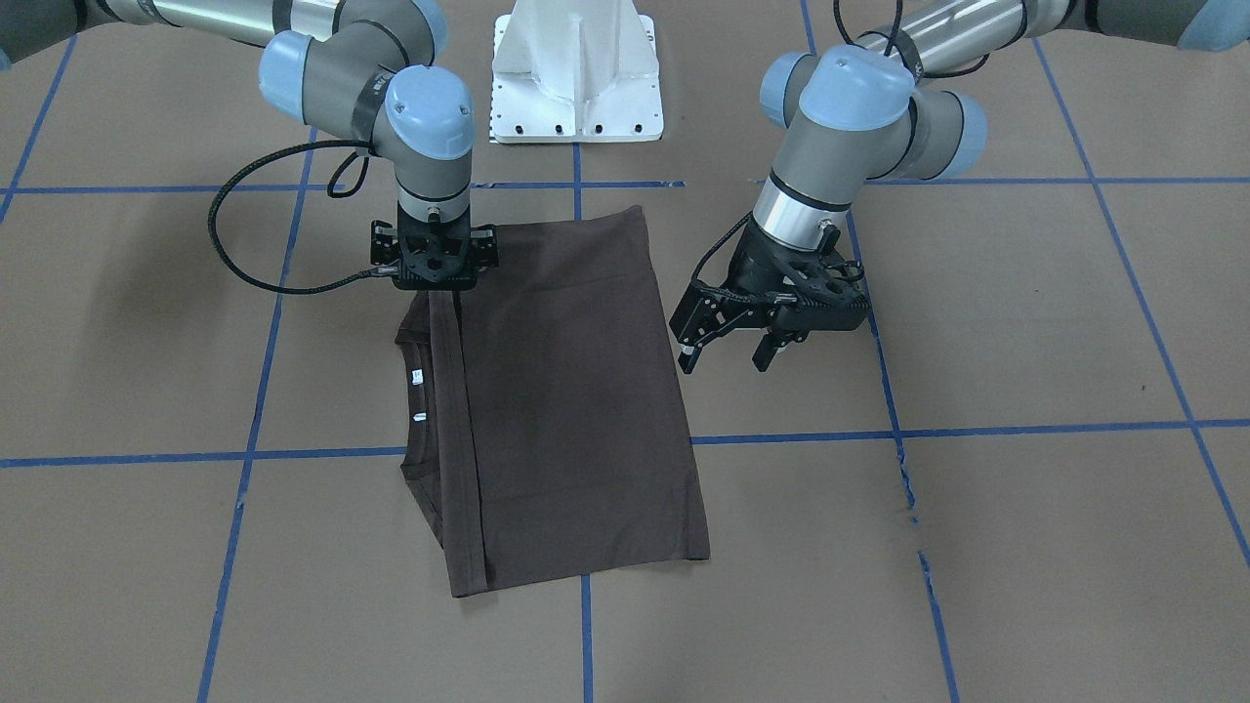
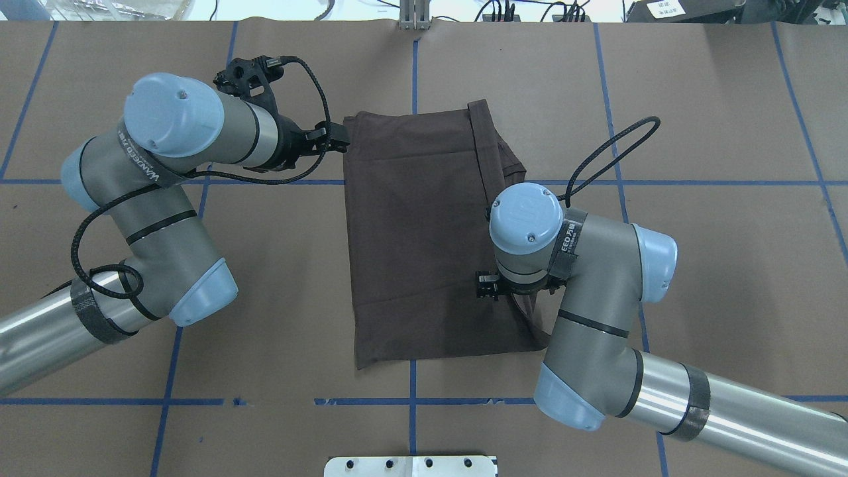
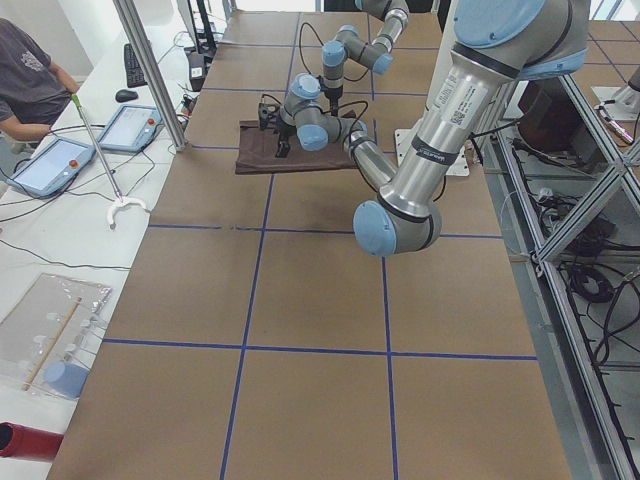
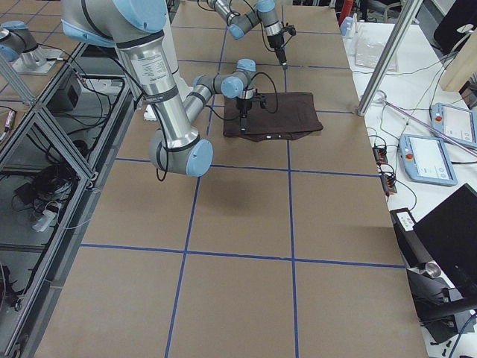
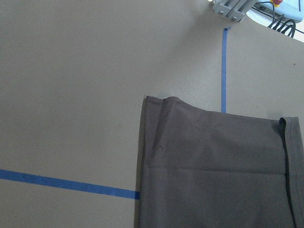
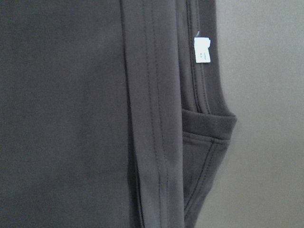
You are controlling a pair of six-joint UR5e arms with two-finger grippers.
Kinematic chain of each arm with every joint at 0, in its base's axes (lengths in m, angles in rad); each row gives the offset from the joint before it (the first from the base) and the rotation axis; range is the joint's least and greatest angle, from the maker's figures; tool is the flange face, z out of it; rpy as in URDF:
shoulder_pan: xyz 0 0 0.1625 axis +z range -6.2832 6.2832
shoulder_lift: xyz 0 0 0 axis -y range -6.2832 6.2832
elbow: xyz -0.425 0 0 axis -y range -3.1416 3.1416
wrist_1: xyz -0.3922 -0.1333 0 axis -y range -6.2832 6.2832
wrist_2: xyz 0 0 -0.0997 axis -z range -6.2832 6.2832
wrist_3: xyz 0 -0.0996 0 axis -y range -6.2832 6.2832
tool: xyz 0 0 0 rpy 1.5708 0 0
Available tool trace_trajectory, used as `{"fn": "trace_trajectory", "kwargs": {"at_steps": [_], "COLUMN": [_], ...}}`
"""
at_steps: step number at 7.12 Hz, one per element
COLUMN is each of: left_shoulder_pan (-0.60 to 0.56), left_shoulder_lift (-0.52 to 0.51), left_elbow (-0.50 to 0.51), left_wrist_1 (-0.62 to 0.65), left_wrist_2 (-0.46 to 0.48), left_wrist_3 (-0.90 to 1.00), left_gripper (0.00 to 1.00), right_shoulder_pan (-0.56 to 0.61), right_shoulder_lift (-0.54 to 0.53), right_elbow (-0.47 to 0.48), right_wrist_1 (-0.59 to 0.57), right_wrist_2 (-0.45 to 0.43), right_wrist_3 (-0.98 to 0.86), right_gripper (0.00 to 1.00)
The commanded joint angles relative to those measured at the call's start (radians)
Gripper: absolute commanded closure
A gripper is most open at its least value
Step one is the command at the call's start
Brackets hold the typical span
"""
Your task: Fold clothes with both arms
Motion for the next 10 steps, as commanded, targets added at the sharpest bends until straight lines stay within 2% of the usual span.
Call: {"fn": "trace_trajectory", "kwargs": {"at_steps": [1, 7, 9, 10], "left_shoulder_pan": [0.0, 0.0, 0.0, 0.0], "left_shoulder_lift": [0.001, -0.001, -0.002, -0.001], "left_elbow": [0.002, -0.004, -0.016, -0.015], "left_wrist_1": [-0.008, -0.014, -0.014, -0.014], "left_wrist_2": [0.0, 0.0, -0.002, -0.029], "left_wrist_3": [0.002, 0.0, 0.0, 0.003], "left_gripper": [0.0, 0.0, 0.0, 0.0], "right_shoulder_pan": [-0.002, 0.055, 0.066, 0.073], "right_shoulder_lift": [-0.006, -0.078, -0.207, -0.207], "right_elbow": [-0.012, 0.008, 0.119, 0.133], "right_wrist_1": [0.0, -0.009, -0.003, -0.008], "right_wrist_2": [0.037, 0.054, 0.051, 0.048], "right_wrist_3": [0.001, -0.003, -0.003, -0.002], "right_gripper": [0.0, 0.0, 0.0, 0.0]}}
